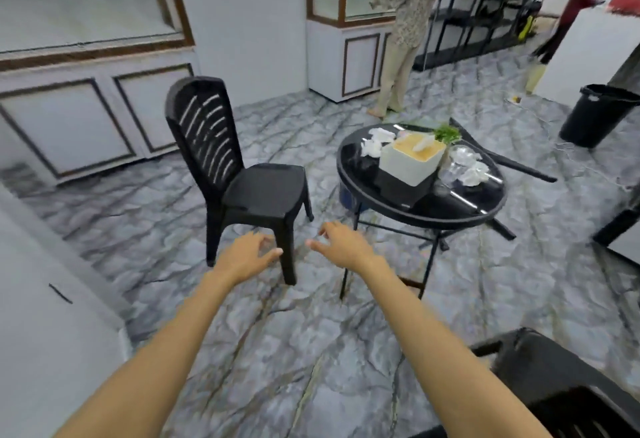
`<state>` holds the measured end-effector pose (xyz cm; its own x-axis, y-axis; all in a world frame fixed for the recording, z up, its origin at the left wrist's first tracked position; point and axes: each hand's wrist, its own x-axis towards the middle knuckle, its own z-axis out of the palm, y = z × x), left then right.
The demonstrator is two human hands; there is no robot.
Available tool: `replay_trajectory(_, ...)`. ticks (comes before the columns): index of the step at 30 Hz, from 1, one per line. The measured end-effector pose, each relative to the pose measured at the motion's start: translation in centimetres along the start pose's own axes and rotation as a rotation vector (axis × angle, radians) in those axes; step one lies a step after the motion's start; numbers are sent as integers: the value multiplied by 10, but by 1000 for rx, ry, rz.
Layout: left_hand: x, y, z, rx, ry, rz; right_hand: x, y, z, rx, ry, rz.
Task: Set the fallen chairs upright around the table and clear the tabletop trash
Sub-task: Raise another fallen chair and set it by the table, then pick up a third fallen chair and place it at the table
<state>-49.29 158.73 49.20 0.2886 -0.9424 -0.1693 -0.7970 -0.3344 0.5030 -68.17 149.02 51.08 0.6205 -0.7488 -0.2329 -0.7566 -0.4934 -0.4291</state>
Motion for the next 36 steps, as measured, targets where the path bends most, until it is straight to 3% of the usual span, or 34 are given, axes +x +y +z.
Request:
replay_trajectory(10,55,-164,-110,55,111,-275,172,-152,38,-178,-91,-306)
replay_trajectory(17,135,-257,-164,-4,101,-379,311,-233,63,-230,-196,-383)
replay_trajectory(23,218,-333,-200,33,32,-496,431,-290,87,-264,-311,-368)
replay_trajectory(36,392,-524,-292,49,-203,-504,675,-417,142,-169,-410,-241)
